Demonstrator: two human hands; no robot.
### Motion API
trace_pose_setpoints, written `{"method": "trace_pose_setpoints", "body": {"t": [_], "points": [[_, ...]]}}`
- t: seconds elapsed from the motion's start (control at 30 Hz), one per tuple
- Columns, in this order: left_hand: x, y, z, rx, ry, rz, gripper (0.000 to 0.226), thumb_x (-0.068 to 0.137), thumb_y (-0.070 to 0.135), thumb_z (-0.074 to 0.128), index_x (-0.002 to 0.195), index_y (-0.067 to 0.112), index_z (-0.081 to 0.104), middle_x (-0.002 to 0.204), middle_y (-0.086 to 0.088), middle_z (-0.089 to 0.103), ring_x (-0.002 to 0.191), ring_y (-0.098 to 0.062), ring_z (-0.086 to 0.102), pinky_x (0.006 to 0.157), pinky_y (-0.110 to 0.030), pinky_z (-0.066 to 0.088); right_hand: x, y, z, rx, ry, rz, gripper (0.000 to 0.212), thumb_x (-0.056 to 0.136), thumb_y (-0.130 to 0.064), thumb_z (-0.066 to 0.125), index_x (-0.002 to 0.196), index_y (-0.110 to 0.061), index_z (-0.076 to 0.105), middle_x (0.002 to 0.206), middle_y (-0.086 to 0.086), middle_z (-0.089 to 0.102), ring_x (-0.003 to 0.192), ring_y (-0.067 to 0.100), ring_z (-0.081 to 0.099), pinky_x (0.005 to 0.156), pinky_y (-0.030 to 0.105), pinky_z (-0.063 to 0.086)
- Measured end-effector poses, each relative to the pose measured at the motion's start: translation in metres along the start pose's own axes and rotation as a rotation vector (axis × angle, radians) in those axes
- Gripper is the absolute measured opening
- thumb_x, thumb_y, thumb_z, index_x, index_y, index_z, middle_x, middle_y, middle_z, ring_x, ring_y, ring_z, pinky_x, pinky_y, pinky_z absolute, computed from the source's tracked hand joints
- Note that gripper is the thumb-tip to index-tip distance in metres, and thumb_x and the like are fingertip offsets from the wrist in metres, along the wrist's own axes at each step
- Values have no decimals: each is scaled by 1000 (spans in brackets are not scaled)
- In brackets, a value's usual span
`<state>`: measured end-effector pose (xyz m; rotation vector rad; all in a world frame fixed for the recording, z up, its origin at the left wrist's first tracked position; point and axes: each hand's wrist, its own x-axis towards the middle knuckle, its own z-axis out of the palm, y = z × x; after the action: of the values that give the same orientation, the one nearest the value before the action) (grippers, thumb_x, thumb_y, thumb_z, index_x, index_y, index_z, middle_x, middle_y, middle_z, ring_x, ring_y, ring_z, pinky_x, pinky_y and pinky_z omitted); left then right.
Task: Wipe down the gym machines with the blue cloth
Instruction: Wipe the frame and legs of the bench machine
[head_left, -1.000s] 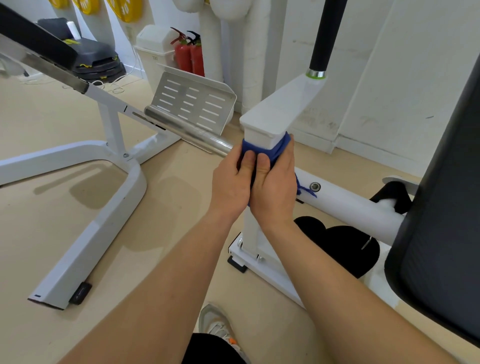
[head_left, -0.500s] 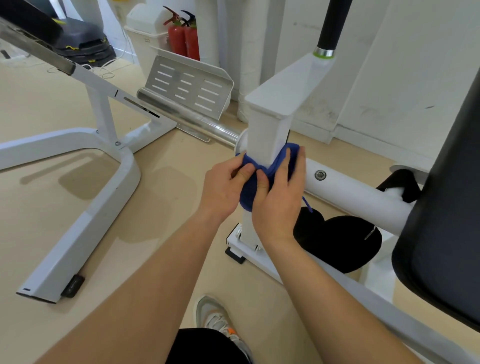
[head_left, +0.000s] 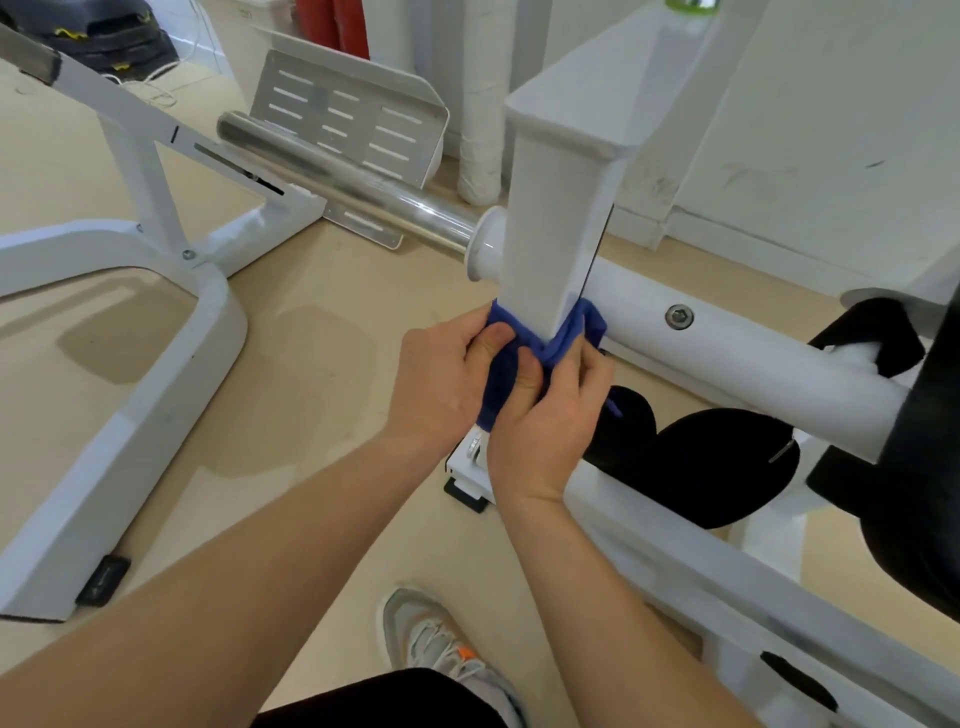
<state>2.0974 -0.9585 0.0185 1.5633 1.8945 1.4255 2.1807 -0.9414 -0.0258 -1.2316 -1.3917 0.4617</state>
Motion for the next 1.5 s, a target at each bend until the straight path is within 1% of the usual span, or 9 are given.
{"method": "trace_pose_setpoints", "body": {"t": [0.2,0.43,0.57,0.7,0.87,1.07,1.27,1.37,1.5], "points": [[-9,-12,9,0,-49,3,41,101,14,51,73,45,47,59,32,57,59,8,53,56,-6,35,-13,18,3,-34,-89,96,52,101,-33,44,146,-6,45,136,6,46,120,13,50,97,2,32],[-11,-14,10,22,18,106,17,101,19,49,97,19,65,69,18,62,63,-3,57,58,-11,37,-6,1,-7,14,-206,155,49,104,-36,38,151,-21,33,127,-4,60,108,9,57,82,14,45],[-14,-27,20,-45,-39,32,19,102,16,48,104,20,66,65,25,60,60,3,54,58,-8,35,-13,20,6,-55,-167,204,54,102,-39,32,153,-24,30,128,-4,62,108,14,60,88,29,49],[-21,-58,32,-49,-108,-26,20,101,15,48,104,22,66,63,31,58,59,7,53,56,-8,34,-26,50,16,-112,-195,203,52,102,-33,36,152,-19,33,129,-1,61,106,12,58,85,24,47],[-30,-96,47,-45,-226,-138,23,100,18,49,112,26,68,82,9,71,76,-8,64,71,-24,51,-44,83,23,-150,-252,282,53,104,-20,42,155,-21,27,126,-6,59,101,7,53,82,14,37],[-30,-115,46,42,-459,-251,26,101,20,50,86,36,65,65,22,61,70,-7,60,59,-10,39,-59,97,23,-155,-386,406,52,106,-25,39,155,-34,22,117,-14,50,98,4,50,92,31,47],[-26,-90,36,-33,-257,-141,18,98,18,53,85,19,65,67,18,62,64,3,55,62,-17,38,-31,67,5,-73,-377,256,58,104,-22,41,157,-28,17,139,-5,53,115,9,53,88,15,40],[-26,-87,40,-72,-242,-135,23,98,15,52,86,34,58,63,27,60,61,9,53,60,-11,35,-30,69,10,-70,-334,232,58,104,-19,43,157,-21,19,136,-6,52,107,-1,49,81,-1,35],[-30,-106,48,-73,-308,-166,21,99,21,53,105,34,68,69,35,62,70,9,58,65,-12,42,-44,96,14,-93,-352,246,56,104,-24,44,156,-22,23,134,-10,52,106,-6,51,89,11,46]]}}
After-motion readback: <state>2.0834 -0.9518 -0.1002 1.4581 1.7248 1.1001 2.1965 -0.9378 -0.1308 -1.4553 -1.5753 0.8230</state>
